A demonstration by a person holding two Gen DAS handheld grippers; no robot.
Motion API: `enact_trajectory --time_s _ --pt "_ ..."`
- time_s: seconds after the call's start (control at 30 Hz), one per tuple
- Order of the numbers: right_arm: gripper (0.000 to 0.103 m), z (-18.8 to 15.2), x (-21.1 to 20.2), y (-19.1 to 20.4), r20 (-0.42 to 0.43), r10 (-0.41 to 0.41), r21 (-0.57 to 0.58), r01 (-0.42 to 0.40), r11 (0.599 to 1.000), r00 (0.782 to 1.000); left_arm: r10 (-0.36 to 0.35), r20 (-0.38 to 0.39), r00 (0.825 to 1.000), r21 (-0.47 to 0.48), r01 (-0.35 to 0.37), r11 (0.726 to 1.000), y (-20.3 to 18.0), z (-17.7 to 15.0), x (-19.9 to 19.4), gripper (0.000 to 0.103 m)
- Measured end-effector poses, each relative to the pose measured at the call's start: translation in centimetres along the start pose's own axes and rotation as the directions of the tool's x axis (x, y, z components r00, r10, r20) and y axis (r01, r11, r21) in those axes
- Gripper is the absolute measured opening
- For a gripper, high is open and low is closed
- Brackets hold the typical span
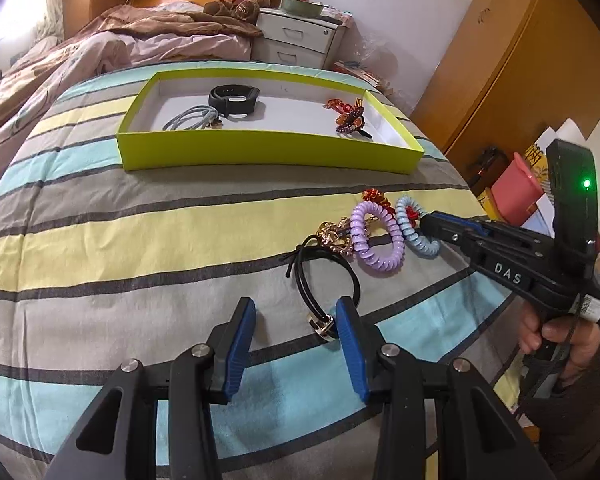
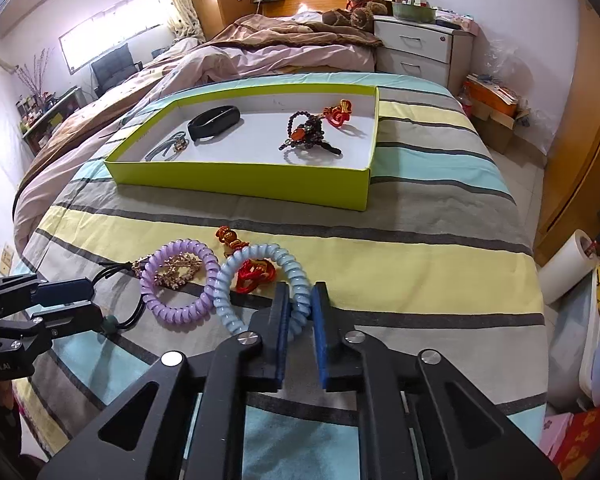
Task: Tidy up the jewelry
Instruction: 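Grasp the light blue coil hair tie with the right tool while the left tool grasps the black hair tie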
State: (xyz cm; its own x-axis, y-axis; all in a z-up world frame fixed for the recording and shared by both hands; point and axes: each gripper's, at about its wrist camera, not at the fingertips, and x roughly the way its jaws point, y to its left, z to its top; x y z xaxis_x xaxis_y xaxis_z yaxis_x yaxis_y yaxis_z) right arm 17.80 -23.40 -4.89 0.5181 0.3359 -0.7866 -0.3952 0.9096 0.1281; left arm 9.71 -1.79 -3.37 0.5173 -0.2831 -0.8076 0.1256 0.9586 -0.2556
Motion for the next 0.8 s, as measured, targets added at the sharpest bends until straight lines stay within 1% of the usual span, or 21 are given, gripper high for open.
enact_trajectory --time_s 0.07,0.13,0.2,0.23,0.27,0.37,0.47,0.5,0.57,0.6,0.8 --pt "0.010 -0.1 -0.1 -0.1 0.002 0.001 0.005 -0.001 1.000 1.000 0.008 0.002 1.000 0.004 -0.008 1.000 -0.2 0.1 0.1 0.040" --pt "0.010 -0.1 -0.3 -0.2 0.011 -0.003 0.011 0.003 1.000 1.000 0.001 0.007 1.000 0.000 -0.001 1.000 -0.2 0.2 0.0 0.025" --pt "0.010 -0.2 -0.6 -0.4 0.022 -0.006 0.020 0.005 1.000 1.000 -0.006 0.008 1.000 0.011 0.006 1.000 -0.4 0.2 0.0 0.022" --pt "0.010 -0.2 -0.8 -0.4 0.029 -0.009 0.025 0.008 1.000 1.000 -0.008 0.009 1.000 0.012 0.008 1.000 -0.5 0.2 0.0 0.016" --pt "0.010 -0.2 -0.9 -0.5 0.034 -0.011 0.030 0.010 1.000 0.999 -0.012 0.009 1.000 0.017 0.012 1.000 -0.6 0.3 -0.1 0.014" --pt "0.010 -0.4 -1.4 -0.9 0.048 -0.010 0.050 0.008 0.999 0.999 -0.005 0.011 1.000 0.023 0.005 1.000 -0.7 0.3 -0.2 0.014" --pt "0.010 -0.5 -1.7 -1.1 0.058 -0.008 0.059 0.005 0.998 0.998 -0.021 0.012 1.000 0.008 0.021 1.000 -0.4 0.2 -0.3 0.014" --pt "0.010 -0.5 -1.8 -1.1 0.062 -0.008 0.062 0.004 0.998 0.998 -0.017 0.015 1.000 0.009 0.017 1.000 -0.3 0.1 -0.4 0.013" --pt "0.010 -0.5 -2.1 -1.3 0.068 -0.005 0.069 0.001 0.998 0.998 -0.019 0.026 0.999 0.004 0.018 1.000 -0.1 0.2 -0.7 0.008" --pt "0.010 -0.6 -2.2 -1.3 0.072 -0.004 0.072 -0.001 0.997 0.997 -0.021 0.029 0.999 0.006 0.021 1.000 -0.1 0.2 -0.8 0.008" --pt "0.010 -0.9 -3.0 -1.9 0.099 0.027 0.109 -0.038 0.993 0.995 -0.030 0.050 0.998 0.011 0.030 0.999 0.0 0.3 -1.3 0.007"
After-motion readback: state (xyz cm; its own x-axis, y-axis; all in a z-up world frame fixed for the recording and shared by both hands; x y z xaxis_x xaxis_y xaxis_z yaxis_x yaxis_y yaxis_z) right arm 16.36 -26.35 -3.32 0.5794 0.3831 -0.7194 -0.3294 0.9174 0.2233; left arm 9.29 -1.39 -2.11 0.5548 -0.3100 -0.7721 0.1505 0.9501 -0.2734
